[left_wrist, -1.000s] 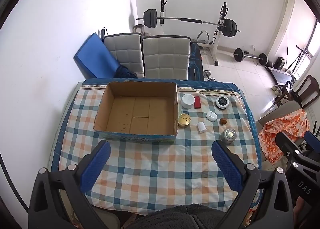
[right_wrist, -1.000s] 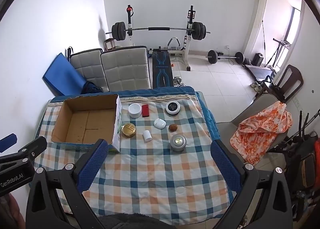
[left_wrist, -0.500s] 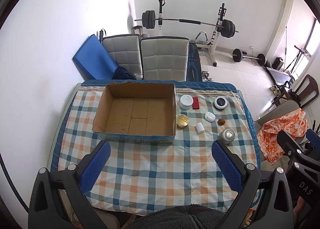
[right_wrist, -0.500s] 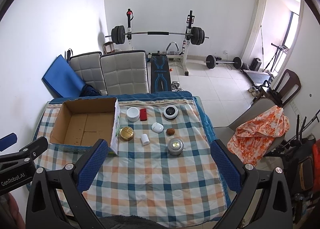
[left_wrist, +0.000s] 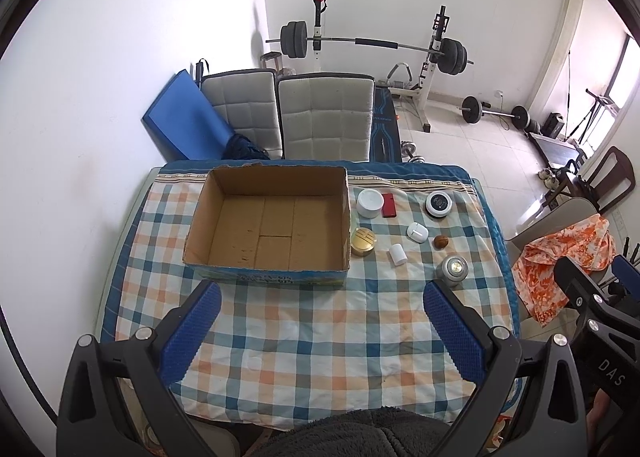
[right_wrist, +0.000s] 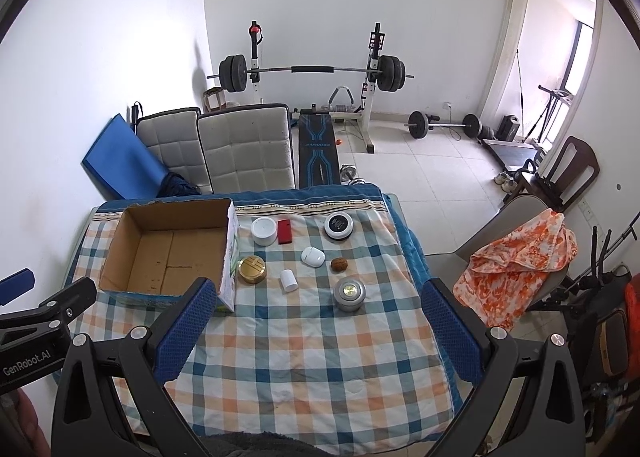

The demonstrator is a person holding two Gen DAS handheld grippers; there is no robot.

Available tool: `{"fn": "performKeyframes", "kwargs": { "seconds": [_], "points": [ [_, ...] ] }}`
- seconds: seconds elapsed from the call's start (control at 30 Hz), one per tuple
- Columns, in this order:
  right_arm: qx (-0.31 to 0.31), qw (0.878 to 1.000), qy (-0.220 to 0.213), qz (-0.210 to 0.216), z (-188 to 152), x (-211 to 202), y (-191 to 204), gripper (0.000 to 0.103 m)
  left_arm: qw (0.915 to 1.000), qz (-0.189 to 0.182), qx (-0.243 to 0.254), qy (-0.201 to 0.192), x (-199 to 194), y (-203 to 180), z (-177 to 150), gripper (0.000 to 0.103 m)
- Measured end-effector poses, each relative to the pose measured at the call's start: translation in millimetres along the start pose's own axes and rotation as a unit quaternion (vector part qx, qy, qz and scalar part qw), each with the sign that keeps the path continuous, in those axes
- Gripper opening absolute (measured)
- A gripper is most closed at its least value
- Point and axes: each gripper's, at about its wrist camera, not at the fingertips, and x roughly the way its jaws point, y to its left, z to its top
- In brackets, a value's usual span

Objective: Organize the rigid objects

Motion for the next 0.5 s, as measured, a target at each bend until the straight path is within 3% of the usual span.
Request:
{"fn": "performKeyframes", "kwargs": {
  "seconds": [0.5],
  "points": [
    [0.005,1.000,-0.002,-0.004,-2.9,-3.7,-1.3,0.103,1.0000,0.001,0.003,-0.003,-3.6,-6.3,1.3,0.103]
  ]
}}
